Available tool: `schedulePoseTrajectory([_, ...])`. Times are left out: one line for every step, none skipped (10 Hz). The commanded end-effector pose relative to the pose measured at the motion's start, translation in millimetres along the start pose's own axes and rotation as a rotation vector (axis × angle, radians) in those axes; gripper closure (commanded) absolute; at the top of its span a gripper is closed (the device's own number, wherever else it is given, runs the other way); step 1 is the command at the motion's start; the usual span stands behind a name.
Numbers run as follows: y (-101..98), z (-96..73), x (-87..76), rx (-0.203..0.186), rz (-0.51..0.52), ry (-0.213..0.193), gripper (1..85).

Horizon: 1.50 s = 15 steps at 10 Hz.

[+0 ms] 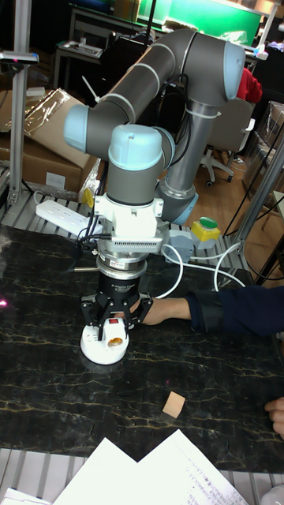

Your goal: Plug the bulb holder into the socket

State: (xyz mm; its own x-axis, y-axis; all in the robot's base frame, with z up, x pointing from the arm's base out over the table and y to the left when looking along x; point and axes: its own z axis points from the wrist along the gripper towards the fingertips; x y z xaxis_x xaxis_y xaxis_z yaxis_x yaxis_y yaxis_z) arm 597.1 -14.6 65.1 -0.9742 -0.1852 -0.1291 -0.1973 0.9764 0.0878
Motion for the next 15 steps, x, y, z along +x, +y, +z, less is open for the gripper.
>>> schedulePoseTrajectory([1.6, -0.5, -1.6, -0.01, 0.012, -0.008, 84.3])
schedulePoseTrajectory([3.0, -0.4, -1.2, -0.015, 0.019, -0.006, 84.3])
schedulePoseTrajectory([2.3, -0.9, -0.6, -0.013, 0.022, -0.004, 84.3])
schedulePoseTrajectory([1.2, -1.7, -0.3, -0.011, 0.021, -0.004, 84.3])
schedulePoseTrajectory([-0.9, -1.6, -0.6, -0.003, 0.021, -0.005, 84.3])
schedulePoseTrajectory([-1.3, -1.6, -1.2, -0.002, 0.022, -0.008, 84.3])
schedulePoseTrajectory([-1.9, -1.6, -1.3, -0.001, 0.02, -0.01, 84.3])
schedulePoseTrajectory([-2.4, -1.4, -1.1, 0.001, 0.02, -0.009, 84.3])
schedulePoseTrajectory([-0.7, -0.9, -1.3, -0.005, 0.022, -0.01, 84.3])
schedulePoseTrajectory([-0.3, -0.5, -1.0, -0.007, 0.024, -0.011, 84.3])
schedulePoseTrajectory([1.4, 0.3, -1.2, -0.011, 0.028, -0.013, 84.3])
schedulePoseTrajectory([1.2, 1.1, -1.2, -0.01, 0.026, -0.016, 84.3])
schedulePoseTrajectory([0.6, 1.7, -1.1, -0.01, 0.023, -0.019, 84.3])
schedulePoseTrajectory([-0.2, 2.1, -1.3, -0.006, 0.02, -0.02, 84.3])
schedulePoseTrajectory([-0.1, 3.0, -1.3, -0.006, 0.018, -0.02, 84.3])
